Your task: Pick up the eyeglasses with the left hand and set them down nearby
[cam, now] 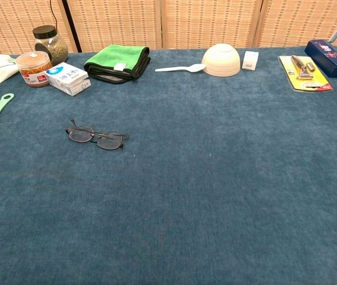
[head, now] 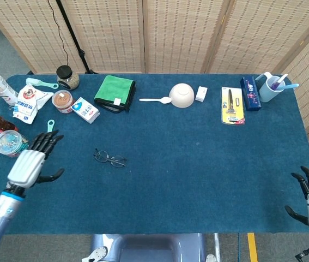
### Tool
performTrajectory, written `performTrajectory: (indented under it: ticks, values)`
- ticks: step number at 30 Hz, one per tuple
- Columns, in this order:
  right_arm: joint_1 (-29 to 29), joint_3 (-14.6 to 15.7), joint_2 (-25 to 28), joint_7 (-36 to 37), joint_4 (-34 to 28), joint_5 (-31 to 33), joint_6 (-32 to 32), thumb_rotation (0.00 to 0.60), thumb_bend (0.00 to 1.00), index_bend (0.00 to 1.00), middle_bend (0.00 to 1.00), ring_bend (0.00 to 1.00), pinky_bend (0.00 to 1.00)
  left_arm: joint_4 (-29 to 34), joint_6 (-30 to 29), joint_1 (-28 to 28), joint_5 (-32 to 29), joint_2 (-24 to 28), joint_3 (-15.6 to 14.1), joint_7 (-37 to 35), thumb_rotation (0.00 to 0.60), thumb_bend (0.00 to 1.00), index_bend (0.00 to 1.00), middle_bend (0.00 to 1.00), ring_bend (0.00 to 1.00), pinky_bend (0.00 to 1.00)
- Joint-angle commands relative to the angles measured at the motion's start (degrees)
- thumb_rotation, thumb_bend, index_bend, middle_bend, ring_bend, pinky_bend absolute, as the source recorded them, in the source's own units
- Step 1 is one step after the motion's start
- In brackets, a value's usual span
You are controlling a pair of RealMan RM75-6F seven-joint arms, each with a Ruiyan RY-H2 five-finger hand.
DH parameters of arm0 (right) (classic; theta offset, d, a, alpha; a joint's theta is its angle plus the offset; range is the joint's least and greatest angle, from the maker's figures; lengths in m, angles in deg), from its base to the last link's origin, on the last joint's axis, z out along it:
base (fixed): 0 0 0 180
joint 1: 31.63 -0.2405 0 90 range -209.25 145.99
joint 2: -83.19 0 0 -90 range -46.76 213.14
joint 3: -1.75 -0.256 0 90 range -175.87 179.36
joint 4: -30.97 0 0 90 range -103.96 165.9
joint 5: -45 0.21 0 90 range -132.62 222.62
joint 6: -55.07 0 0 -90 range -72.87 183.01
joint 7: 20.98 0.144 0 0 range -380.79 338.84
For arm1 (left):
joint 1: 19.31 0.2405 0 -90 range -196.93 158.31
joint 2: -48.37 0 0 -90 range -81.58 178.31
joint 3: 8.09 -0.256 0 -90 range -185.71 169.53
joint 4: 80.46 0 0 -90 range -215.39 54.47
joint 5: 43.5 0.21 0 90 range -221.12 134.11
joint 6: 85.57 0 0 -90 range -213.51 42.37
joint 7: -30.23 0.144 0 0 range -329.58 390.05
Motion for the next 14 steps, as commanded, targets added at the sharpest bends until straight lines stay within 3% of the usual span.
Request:
performTrajectory:
  ticks: [1,7,14]
  values:
    - [-0.21,-0.02,-0.18,0.1,0.16,-0.2,0.11,0.6,0.14,0.18,0.07,0.08,0.15,3.95,-5.23,4.85,-0.91,3.08,-1.54,4.6,0.51,0.27,0.1,0.0,0.0,0.0]
    - [-1.66,0.23,-0.67,0.54,0.47,-2.13,0.96,0.6,0.14,0.17,0.07,0.07,0.15,6.56,-12.17,11.92,1.85,6.09,-4.51,6.28,0.512,0.27,0.1,0.0,0.0,0.0]
    - [-2.31,0.61,-0.87,0.86,0.46,-3.01,1.13,0.6,0.14,0.17,0.07,0.07,0.15,6.83,-15.64,16.75,3.9,7.05,-5.35,5.32,0.513,0.27,0.1,0.0,0.0,0.0]
